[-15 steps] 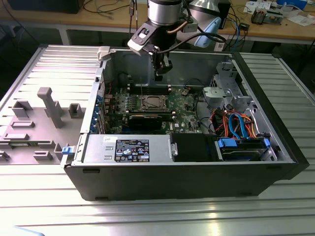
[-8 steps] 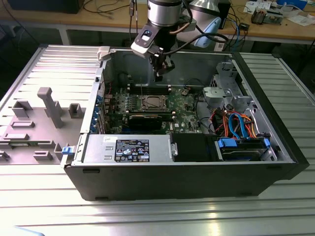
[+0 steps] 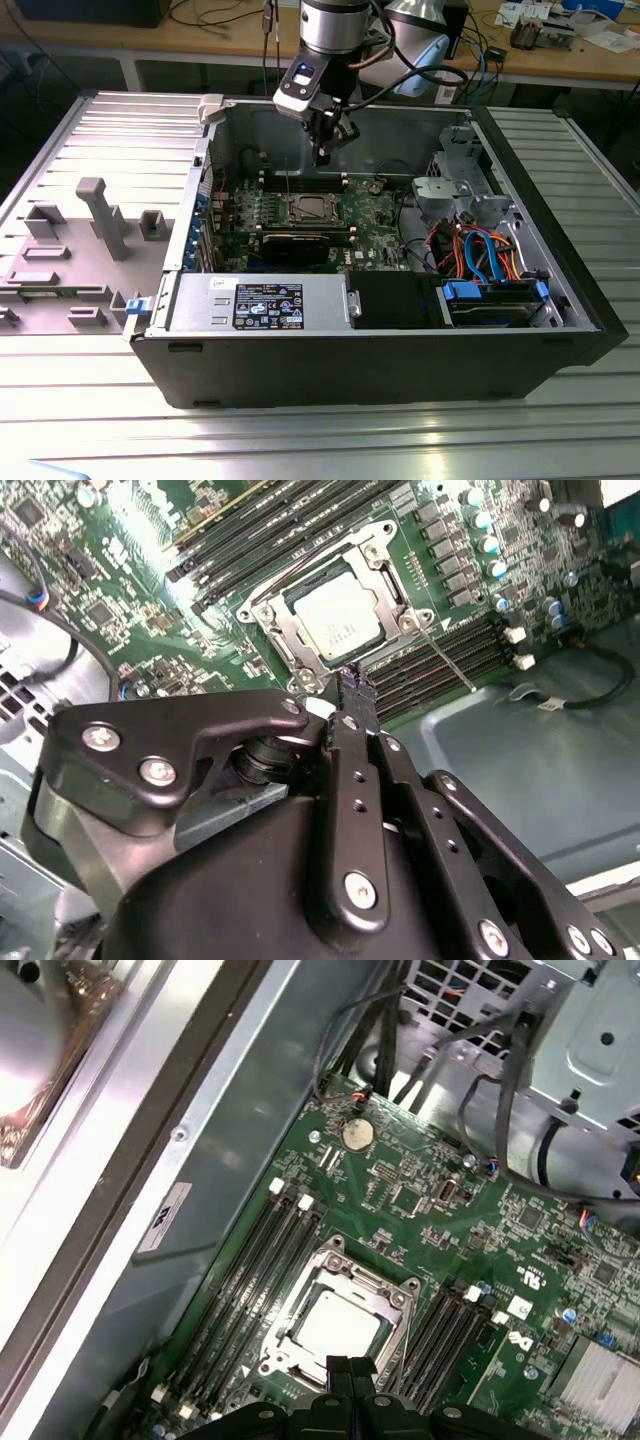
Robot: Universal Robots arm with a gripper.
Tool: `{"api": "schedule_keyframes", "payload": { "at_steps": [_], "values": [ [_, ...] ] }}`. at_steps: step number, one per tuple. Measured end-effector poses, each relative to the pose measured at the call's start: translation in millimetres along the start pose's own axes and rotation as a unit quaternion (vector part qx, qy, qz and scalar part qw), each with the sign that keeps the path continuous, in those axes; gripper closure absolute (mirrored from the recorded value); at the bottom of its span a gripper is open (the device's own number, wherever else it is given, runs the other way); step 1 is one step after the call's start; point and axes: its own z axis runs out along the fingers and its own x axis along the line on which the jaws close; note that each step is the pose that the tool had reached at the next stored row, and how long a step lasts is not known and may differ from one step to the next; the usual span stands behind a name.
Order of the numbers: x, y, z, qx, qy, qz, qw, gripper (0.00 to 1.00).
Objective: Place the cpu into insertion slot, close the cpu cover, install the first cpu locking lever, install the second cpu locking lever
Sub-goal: 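Install the first cpu locking lever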
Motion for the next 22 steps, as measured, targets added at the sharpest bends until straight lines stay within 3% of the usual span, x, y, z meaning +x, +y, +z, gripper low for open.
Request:
{"api": "schedule_keyframes", "payload": {
  "at_steps": [3,9,11,13,14,17,22],
  "values": [
    [0.0,0.0,0.0,0.0003,0.0,-0.027,0.99963,0.89],
    [0.0,0.0,0.0,0.0007,0.0001,-0.078,0.99696,0.89],
    [0.0,0.0,0.0,0.0009,0.0001,-0.104,0.99462,0.89],
    [0.0,0.0,0.0,0.0011,0.0001,-0.12,0.99282,0.89],
    [0.0,0.0,0.0,0.0012,0.0001,-0.132,0.99124,0.89],
    [0.0,0.0,0.0,0.0014,0.0001,-0.152,0.98839,0.89],
    [0.0,0.0,0.0,0.0013,0.0001,-0.153,0.98828,0.89]
  ]
}}
